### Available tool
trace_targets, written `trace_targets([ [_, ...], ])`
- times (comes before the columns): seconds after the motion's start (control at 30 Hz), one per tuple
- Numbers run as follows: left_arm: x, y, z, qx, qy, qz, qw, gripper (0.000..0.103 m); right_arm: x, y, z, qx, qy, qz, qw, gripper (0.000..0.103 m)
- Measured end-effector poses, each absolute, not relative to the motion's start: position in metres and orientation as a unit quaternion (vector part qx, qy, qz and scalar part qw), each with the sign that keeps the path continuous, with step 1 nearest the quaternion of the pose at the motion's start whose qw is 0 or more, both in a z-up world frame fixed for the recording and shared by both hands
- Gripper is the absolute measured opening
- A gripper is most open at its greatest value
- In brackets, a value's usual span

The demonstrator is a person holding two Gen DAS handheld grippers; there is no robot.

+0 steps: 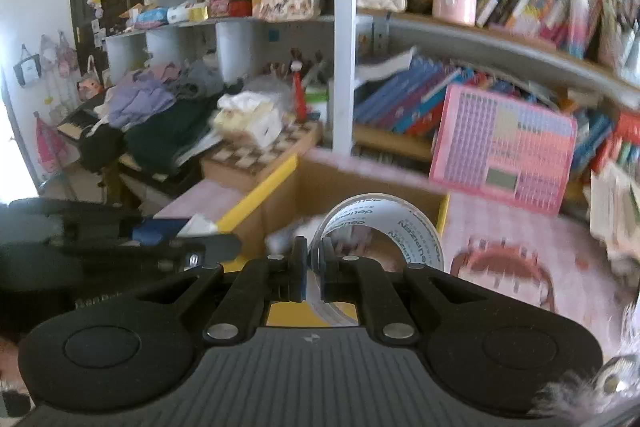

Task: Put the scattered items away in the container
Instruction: 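Carry the white charger and tape roll over the yellow box, then lower the charger and tape roll into the box and open both grippers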

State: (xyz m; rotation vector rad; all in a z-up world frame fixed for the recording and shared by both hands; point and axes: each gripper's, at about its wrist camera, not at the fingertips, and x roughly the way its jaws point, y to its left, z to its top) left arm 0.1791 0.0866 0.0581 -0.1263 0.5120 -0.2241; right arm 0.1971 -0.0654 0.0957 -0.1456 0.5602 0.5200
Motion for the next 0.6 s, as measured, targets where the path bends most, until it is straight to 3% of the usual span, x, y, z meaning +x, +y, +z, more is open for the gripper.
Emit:
trace_targets([
  [0.33, 0.265, 0.07, 0.024, -0.033, 0.301, -0.06, 0.951, 0.024, 0.322, -0.033, 0.058, -0.094, 0.323, 0.26, 0.905, 0.006],
  [0.6, 0.304, 0.063, -0.011, -0.034, 0.36, -0.028, 0.932, 0.024, 0.373, -0.039, 0.016, -0.081, 0.377, 0.272, 0.882, 0.006],
])
